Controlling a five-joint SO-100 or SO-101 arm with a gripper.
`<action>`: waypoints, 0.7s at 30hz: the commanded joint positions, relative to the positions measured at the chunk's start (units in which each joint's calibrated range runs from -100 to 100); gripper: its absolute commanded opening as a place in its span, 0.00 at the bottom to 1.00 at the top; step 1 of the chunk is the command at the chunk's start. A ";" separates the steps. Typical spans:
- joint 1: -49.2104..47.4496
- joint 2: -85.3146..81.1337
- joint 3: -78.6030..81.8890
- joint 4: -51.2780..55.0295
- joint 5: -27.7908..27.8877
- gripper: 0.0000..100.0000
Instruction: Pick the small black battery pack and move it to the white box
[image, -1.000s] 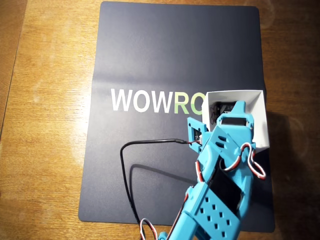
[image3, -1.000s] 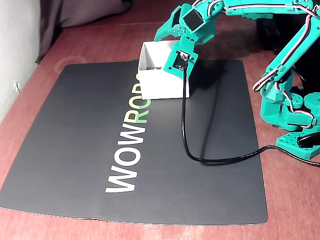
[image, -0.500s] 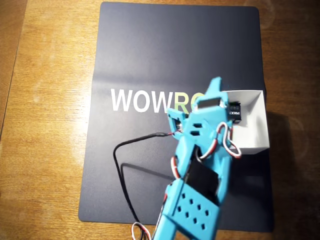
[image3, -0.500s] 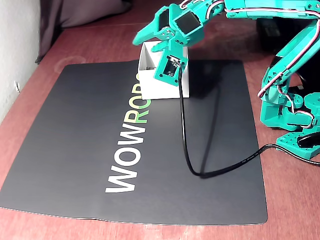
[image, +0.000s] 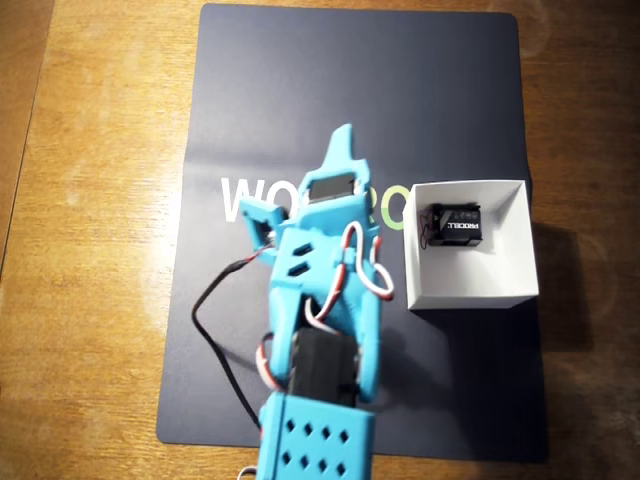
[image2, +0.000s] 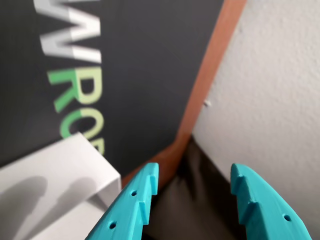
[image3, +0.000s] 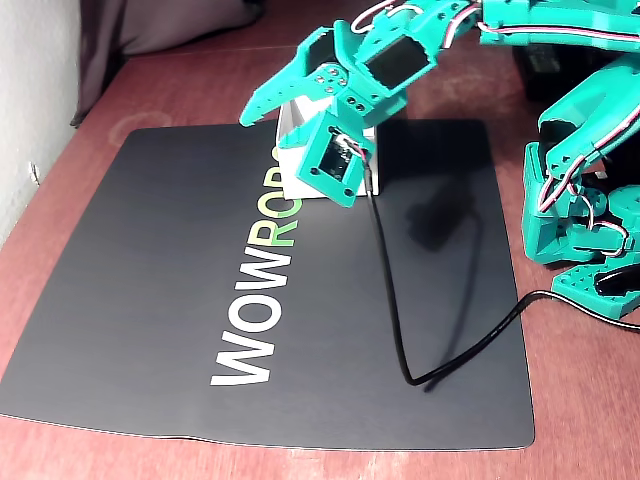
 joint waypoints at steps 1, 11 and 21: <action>-3.07 -4.76 -0.53 5.92 -3.18 0.17; -3.07 -20.11 11.62 15.30 -2.85 0.17; -4.24 -24.84 16.25 12.32 -8.77 0.17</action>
